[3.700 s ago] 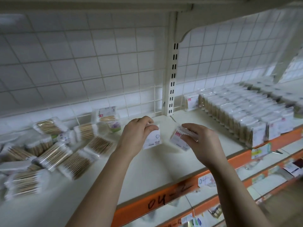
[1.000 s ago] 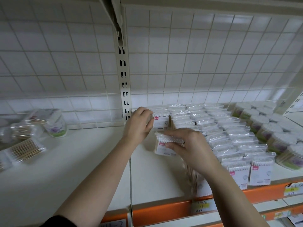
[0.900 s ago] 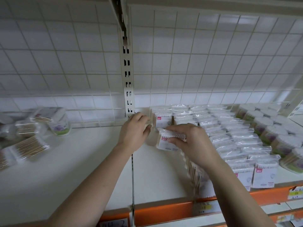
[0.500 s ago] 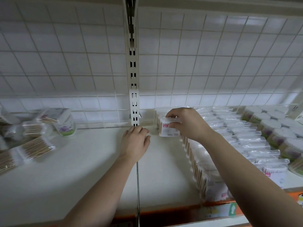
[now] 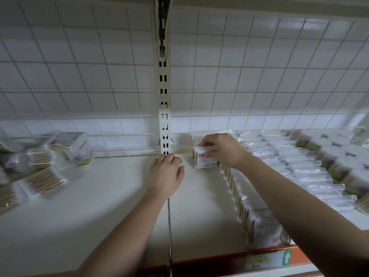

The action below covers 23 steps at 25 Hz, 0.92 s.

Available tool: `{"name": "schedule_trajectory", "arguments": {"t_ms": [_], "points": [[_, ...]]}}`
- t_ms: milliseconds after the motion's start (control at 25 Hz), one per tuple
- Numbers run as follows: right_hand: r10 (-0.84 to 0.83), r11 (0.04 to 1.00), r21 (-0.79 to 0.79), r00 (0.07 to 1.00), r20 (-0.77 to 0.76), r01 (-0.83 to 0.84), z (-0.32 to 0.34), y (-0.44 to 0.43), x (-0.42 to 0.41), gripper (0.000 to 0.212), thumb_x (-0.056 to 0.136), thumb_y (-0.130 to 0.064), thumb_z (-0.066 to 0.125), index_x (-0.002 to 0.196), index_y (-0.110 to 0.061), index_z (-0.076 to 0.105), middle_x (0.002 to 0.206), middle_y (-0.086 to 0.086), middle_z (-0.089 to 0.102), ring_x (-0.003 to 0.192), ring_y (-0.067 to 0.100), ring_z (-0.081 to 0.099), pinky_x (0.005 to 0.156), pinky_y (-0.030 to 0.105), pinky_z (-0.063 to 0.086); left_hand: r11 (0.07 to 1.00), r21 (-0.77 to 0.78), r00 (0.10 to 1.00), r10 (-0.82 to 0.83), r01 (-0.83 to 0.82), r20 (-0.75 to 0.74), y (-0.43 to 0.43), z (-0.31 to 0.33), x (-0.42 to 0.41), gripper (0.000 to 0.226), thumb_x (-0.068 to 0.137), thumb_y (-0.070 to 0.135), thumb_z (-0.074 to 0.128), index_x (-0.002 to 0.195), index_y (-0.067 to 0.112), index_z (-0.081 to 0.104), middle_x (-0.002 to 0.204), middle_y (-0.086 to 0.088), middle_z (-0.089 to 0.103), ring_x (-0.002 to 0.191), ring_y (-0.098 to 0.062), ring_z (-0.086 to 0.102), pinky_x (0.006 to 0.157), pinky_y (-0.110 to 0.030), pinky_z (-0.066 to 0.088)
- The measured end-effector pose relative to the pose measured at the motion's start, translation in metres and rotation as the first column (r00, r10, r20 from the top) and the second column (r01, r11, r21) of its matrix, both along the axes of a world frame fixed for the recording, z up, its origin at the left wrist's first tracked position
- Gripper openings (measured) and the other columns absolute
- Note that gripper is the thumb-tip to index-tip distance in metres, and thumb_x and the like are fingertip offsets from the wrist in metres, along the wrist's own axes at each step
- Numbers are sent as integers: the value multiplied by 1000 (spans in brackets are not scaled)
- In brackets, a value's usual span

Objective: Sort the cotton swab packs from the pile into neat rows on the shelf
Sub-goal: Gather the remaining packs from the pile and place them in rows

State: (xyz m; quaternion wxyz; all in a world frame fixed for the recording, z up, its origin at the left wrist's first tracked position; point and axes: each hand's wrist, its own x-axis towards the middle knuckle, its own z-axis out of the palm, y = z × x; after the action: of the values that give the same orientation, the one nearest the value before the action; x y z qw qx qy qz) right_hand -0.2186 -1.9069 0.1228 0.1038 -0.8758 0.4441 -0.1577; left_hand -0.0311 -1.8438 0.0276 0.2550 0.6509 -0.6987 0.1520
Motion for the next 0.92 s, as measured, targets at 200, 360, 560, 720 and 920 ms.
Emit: {"name": "schedule_trajectory", "arguments": {"t_ms": [200, 360, 560, 720, 920], "points": [[-45, 998, -42, 995, -88, 42, -2, -7, 2, 24, 78, -15, 72, 102, -16, 68, 101, 2, 64, 99, 21, 56, 82, 36, 47, 1000, 2, 1000, 5, -5, 2, 0, -1, 0, 35, 81, 34, 37, 82, 17, 68, 80, 2, 63, 74, -24, 59, 64, -34, 50], [-94, 989, -121, 989, -117, 80, -3, -9, 6, 27, 81, -19, 70, 108, -18, 68, 103, 6, 58, 101, 23, 51, 85, 32, 44, 1000, 11, 1000, 2, -2, 3, -1, -2, 0, 36, 82, 35, 36, 82, 17, 68, 79, 3, 64, 74, -23, 59, 65, -33, 48], [-144, 980, -158, 980, -137, 121, -4, -7, 7, 30, 82, -22, 67, 111, -19, 62, 105, 4, 59, 104, 24, 49, 88, 34, 43, 1000, -1, 1000, -2, 2, 22, -1, -2, -1, 36, 82, 34, 36, 80, 16, 67, 78, 2, 63, 72, -23, 59, 64, -34, 48], [-142, 981, -150, 982, -121, 123, 4, 1, 2, 32, 84, -20, 63, 116, -17, 60, 109, 5, 59, 108, 25, 49, 89, 35, 44, 1000, -3, 999, -8, 8, 42, 1, 1, -1, 37, 86, 35, 35, 80, 17, 67, 77, 2, 62, 72, -24, 58, 66, -34, 46], [-98, 980, -173, 995, -10, 95, 14, 25, 3, 28, 87, -17, 58, 115, -16, 62, 111, 6, 57, 109, 27, 48, 86, 35, 44, 1000, 15, 998, -2, 1, 62, 11, 9, 0, 40, 90, 39, 33, 89, 19, 67, 82, 2, 62, 78, -25, 59, 71, -35, 43]]}}
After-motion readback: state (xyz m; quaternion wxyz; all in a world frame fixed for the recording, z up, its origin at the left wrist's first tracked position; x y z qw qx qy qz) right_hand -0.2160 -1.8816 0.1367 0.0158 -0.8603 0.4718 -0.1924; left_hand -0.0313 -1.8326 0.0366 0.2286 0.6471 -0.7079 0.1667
